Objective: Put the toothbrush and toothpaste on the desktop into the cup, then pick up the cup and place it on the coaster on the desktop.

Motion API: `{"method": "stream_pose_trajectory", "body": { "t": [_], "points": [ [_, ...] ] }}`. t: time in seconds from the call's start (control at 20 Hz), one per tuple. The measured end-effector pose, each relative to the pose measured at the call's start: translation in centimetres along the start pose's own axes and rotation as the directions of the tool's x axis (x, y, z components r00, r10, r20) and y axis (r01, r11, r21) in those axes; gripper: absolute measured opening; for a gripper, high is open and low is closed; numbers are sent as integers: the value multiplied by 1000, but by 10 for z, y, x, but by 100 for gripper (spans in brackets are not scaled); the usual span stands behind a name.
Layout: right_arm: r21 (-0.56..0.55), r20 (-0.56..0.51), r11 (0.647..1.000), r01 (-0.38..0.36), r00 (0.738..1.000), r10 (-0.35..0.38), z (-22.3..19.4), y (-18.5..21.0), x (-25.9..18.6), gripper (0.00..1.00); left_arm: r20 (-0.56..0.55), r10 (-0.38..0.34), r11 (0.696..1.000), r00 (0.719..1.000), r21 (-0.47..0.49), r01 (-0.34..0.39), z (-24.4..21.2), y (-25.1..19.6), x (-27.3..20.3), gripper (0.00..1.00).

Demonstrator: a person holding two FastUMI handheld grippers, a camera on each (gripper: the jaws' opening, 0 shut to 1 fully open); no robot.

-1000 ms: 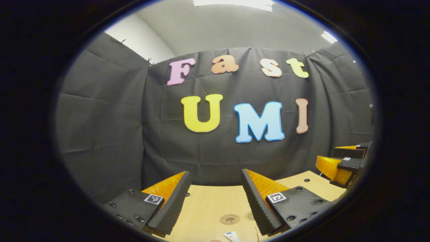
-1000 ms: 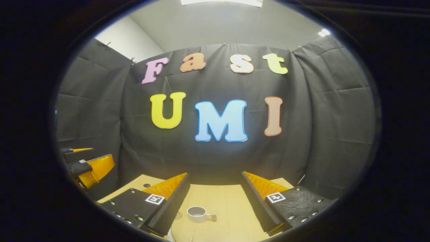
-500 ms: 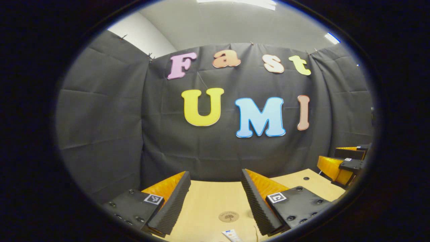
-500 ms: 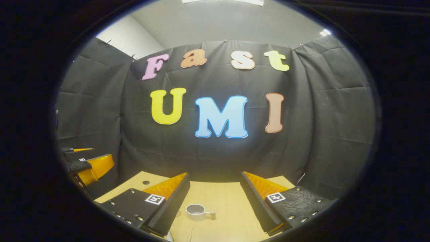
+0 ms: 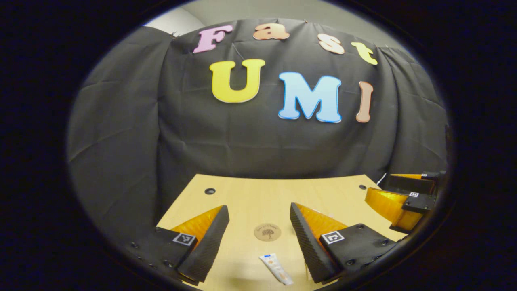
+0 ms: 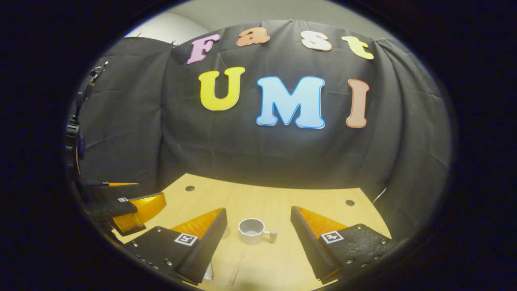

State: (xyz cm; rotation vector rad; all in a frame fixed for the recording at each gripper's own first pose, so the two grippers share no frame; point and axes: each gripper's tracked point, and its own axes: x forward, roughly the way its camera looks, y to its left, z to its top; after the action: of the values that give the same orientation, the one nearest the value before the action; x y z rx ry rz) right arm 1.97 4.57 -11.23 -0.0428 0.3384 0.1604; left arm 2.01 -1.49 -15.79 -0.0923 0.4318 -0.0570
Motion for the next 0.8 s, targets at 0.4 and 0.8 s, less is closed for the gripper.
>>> {"method": "stream_pose_trajectory", "body": {
  "t": [0.4,0.8],
  "points": [
    [55,-306,997,-50,950,65,-88,25,23,90,-291,-61,995,955,-89,37,-91,-9,27,97],
    [106,-538,992,-64,835,112,-163,47,31,79,-531,-111,991,840,-126,52,-181,-20,38,97]
  ]
}}
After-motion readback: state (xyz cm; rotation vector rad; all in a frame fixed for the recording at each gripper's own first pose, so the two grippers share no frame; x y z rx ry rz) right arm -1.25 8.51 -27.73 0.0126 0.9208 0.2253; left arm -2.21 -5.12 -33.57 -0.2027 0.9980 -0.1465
